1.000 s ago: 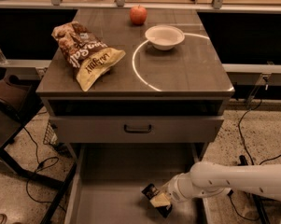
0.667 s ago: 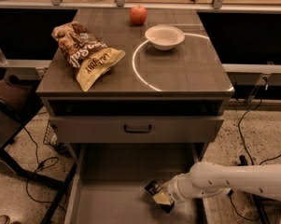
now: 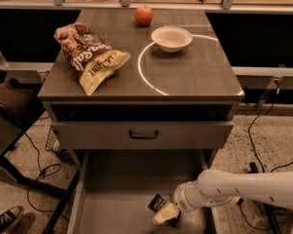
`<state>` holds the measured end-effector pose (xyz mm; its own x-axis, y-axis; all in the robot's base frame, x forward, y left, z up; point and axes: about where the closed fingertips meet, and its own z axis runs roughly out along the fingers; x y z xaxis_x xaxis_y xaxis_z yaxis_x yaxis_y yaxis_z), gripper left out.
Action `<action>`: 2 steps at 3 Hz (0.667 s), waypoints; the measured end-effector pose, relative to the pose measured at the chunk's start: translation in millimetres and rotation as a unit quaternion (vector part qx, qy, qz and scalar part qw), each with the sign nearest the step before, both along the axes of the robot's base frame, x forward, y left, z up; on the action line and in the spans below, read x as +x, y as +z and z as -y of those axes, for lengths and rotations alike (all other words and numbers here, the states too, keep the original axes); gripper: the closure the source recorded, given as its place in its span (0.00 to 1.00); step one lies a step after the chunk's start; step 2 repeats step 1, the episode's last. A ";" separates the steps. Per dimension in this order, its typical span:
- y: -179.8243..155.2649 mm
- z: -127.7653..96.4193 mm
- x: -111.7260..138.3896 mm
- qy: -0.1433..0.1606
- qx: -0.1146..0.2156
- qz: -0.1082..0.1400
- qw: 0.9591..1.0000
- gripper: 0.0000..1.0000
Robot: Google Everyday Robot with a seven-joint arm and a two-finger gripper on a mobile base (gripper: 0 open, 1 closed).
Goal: Place rxbar chocolate into middle drawer
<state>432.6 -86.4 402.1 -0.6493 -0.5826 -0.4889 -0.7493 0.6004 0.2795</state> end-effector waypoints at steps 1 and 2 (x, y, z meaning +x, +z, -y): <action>0.0 0.0 0.0 0.000 0.000 0.000 1.000 0.00; 0.0 0.0 0.0 0.000 0.000 0.000 1.000 0.00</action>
Offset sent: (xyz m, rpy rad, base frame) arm 0.0000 0.0000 0.0000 0.0000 0.0000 0.0000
